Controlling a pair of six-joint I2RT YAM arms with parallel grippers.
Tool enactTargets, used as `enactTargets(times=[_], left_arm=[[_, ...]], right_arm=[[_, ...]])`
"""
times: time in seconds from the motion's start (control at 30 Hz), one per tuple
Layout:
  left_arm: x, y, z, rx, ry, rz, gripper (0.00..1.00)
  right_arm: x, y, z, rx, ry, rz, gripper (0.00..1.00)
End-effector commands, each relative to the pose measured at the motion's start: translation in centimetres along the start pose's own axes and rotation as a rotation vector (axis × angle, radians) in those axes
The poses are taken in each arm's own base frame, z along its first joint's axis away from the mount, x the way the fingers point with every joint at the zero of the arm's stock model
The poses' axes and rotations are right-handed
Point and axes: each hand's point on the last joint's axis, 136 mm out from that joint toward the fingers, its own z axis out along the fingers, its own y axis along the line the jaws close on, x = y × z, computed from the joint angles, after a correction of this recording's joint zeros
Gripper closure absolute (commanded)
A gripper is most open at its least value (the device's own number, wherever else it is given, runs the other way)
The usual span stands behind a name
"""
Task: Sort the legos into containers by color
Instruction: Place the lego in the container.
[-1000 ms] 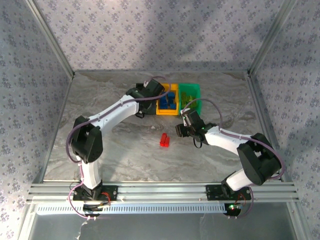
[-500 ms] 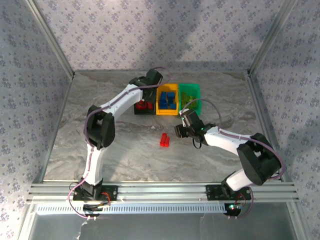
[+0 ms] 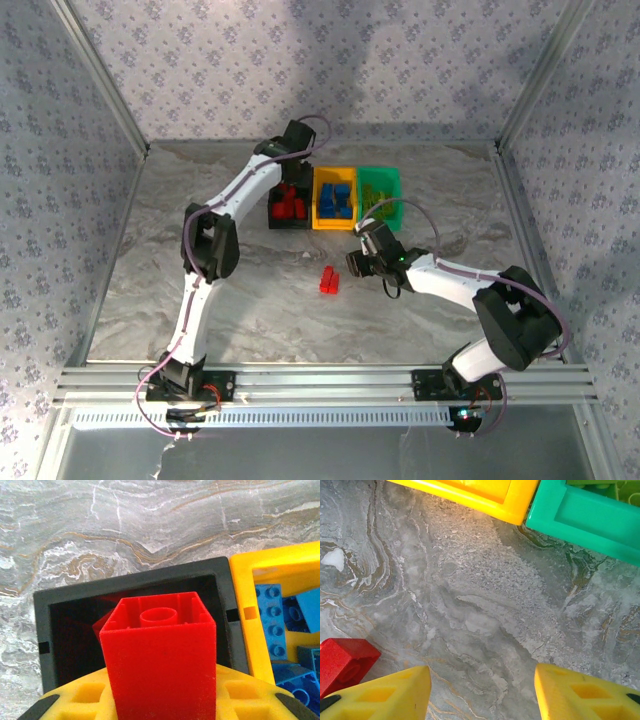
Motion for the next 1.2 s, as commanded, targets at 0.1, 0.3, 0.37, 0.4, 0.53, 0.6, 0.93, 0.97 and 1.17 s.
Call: enactTargets(times=[0.1,0.3,0.37,0.4,0.53,0.6,0.93,0.97,1.17], left_arm=[[-0.4,-0.4,0.7,0.076,0.017,-0.046,0.81],[-0.5,-0.2,1.1,0.088,0.018,-0.061,0.76],[-0.5,-0.3,1.4,0.096,0.018,-0.065,0.74],[-0.5,-0.5,1.6,0.107,0.020,-0.067,0.73],[-0.3,-1.0,2.4,0.130,0.043,-0.053,0.72],[-0.1,-1.0,3.0,0.125,0.058,-0.049,0.71],[0.1,-1.1,2.6,0.147,0.067,-0.064,0.35],[-0.1,-1.3,2.1,0.157,0.059,-0.062,0.34],[-0.9,-1.8,-1.1,0.179,0.006,-0.067,0.34]], right_arm=[[-1.0,0.2,-0.4,0.015,-0.017,-0.004,0.41],[-1.1,0.5,-0.5,0.012,-0.021,-0.016,0.41],[-1.0,0.6,-0.5,0.009,-0.018,-0.015,0.41],[-1.1,0.8,-0.6,0.006,-0.023,-0.018,0.41],[-1.0,0.9,-0.4,0.011,-0.017,-0.025,0.41],[-1.1,1.0,-0.5,0.009,-0.017,-0.027,0.41],[-1.1,1.4,-0.5,0.012,-0.021,-0.046,0.41],[-1.1,1.4,-0.4,0.013,-0.018,-0.046,0.41],[-1.2,1.7,-0.5,0.011,-0.020,-0.055,0.41]])
